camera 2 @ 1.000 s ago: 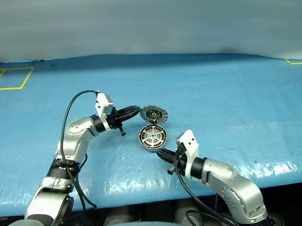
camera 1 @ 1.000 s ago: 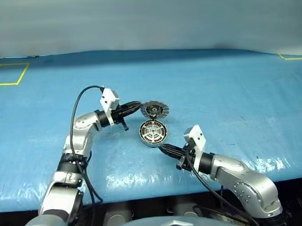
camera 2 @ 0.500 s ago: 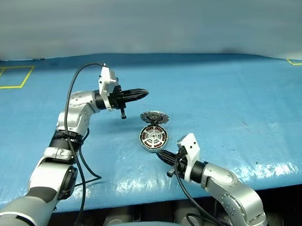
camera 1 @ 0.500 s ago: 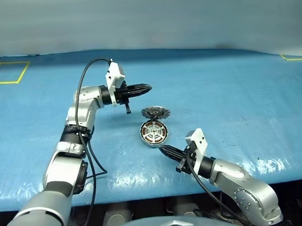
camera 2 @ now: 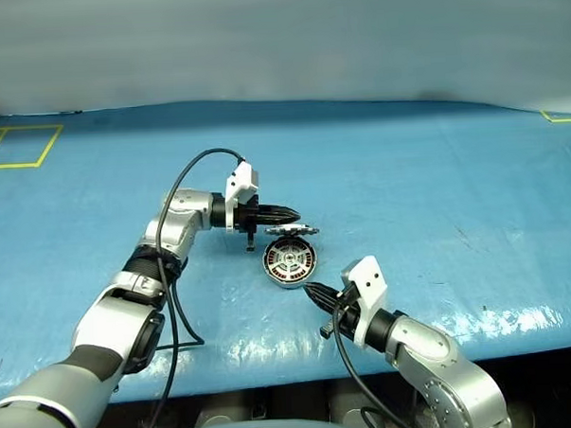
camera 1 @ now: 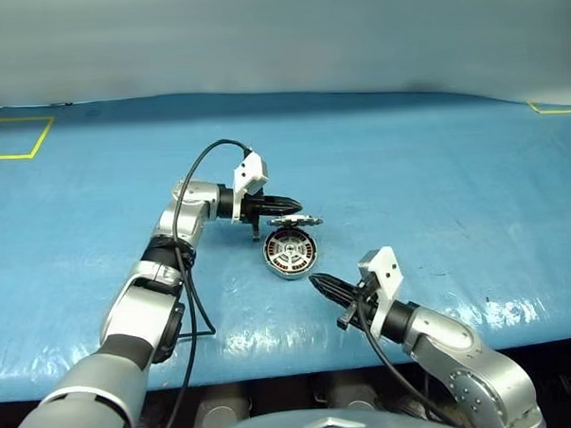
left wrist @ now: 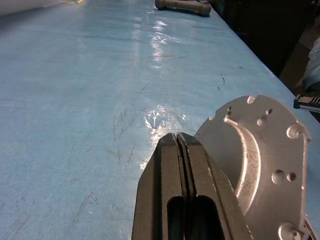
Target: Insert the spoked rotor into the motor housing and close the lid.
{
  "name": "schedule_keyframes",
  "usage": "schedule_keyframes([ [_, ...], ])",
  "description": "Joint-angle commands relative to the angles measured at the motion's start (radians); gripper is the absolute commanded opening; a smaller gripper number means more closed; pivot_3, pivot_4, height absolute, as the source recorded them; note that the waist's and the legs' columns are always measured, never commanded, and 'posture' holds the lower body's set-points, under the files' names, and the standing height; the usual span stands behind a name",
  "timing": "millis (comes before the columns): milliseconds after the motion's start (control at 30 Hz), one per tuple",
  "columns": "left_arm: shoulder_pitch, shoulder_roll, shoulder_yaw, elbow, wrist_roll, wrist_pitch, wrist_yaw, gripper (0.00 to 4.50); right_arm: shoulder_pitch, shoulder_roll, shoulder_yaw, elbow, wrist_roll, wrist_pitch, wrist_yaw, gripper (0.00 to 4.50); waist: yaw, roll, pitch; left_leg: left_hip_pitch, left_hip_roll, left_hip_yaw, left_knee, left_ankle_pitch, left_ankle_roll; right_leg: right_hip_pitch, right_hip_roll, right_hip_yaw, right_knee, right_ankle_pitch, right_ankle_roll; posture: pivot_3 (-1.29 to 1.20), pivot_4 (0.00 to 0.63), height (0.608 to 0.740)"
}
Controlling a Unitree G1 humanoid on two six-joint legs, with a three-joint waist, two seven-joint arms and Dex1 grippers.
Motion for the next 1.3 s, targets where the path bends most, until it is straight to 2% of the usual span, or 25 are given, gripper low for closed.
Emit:
schedule_keyframes([
  [33,0.037,0.008,-0.050,-0.114,0.006,0.003,-0.087,0.04,0.000,0.004,-0.016,-0.049,0.009,-0.026,-0.010,0.00,-0.001,0.000,0.000,0.000,0.000,0.000,0.000,0.000,0.000,0.000,0.000,0.000,0.000,0.000,0.000,0.00,0.150,0.740],
  [200,0.081,0.024,-0.119,-0.177,0.052,-0.006,-0.124,0.04,-0.003,0.007,-0.014,-0.051,0.008,-0.026,-0.022,0.00,0.000,0.000,0.000,0.000,0.000,0.000,0.001,0.000,0.000,0.000,0.000,0.000,0.001,0.000,-0.001,0.00,0.150,0.740],
  [333,0.108,0.050,-0.207,-0.153,0.159,-0.102,-0.111,0.04,-0.006,0.010,-0.012,-0.050,0.010,-0.027,-0.025,0.00,0.002,0.000,0.000,0.000,0.000,0.000,0.001,0.000,0.000,0.000,0.000,0.000,0.001,0.000,0.000,0.00,0.150,0.740],
  [500,0.116,0.054,-0.235,-0.097,0.212,-0.177,-0.062,0.04,-0.014,0.017,-0.007,-0.039,0.002,-0.035,-0.034,0.00,0.004,-0.001,-0.003,0.002,0.001,-0.001,0.002,0.000,0.000,0.003,0.000,0.000,0.001,0.000,0.000,0.00,0.150,0.740],
  [700,0.143,0.034,-0.118,-0.212,0.056,-0.109,-0.057,0.04,-0.029,0.026,-0.006,-0.036,0.000,-0.056,-0.030,0.00,0.002,-0.001,-0.004,0.003,0.003,-0.001,0.005,0.000,0.001,0.003,-0.001,0.000,0.002,0.000,0.000,0.00,0.150,0.740],
  [900,0.242,0.103,-0.006,-0.473,-0.069,-0.007,-0.014,0.04,-0.076,0.020,0.007,-0.019,-0.052,-0.060,-0.057,0.00,-0.003,0.000,-0.003,-0.001,0.002,-0.001,0.004,0.000,0.001,0.000,-0.001,0.000,0.002,0.003,-0.003,0.00,0.150,0.740],
  [1000,0.358,0.138,0.036,-0.641,-0.110,0.056,0.053,0.00,-0.107,0.032,0.015,0.005,-0.058,-0.057,-0.059,0.61,-0.004,0.000,-0.003,0.000,0.002,-0.001,0.004,0.000,0.001,0.001,-0.001,0.001,0.002,0.002,-0.003,0.00,0.150,0.740],
  [1133,0.560,0.200,0.060,-0.810,-0.121,0.091,0.122,0.00,-0.163,0.051,0.029,0.071,-0.069,-0.054,-0.056,1.97,-0.004,0.001,-0.003,0.001,0.003,0.000,0.004,0.000,0.001,0.001,-0.001,0.001,0.002,0.002,-0.003,0.00,0.150,0.740],
  [1300,0.761,0.208,0.099,-0.963,-0.161,0.117,0.233,0.00,-0.248,0.064,0.041,0.147,-0.077,-0.039,-0.041,3.63,0.004,0.002,-0.002,0.002,0.003,0.000,0.004,0.000,0.001,0.001,-0.002,0.000,0.002,0.000,0.000,0.00,0.150,0.740],
])
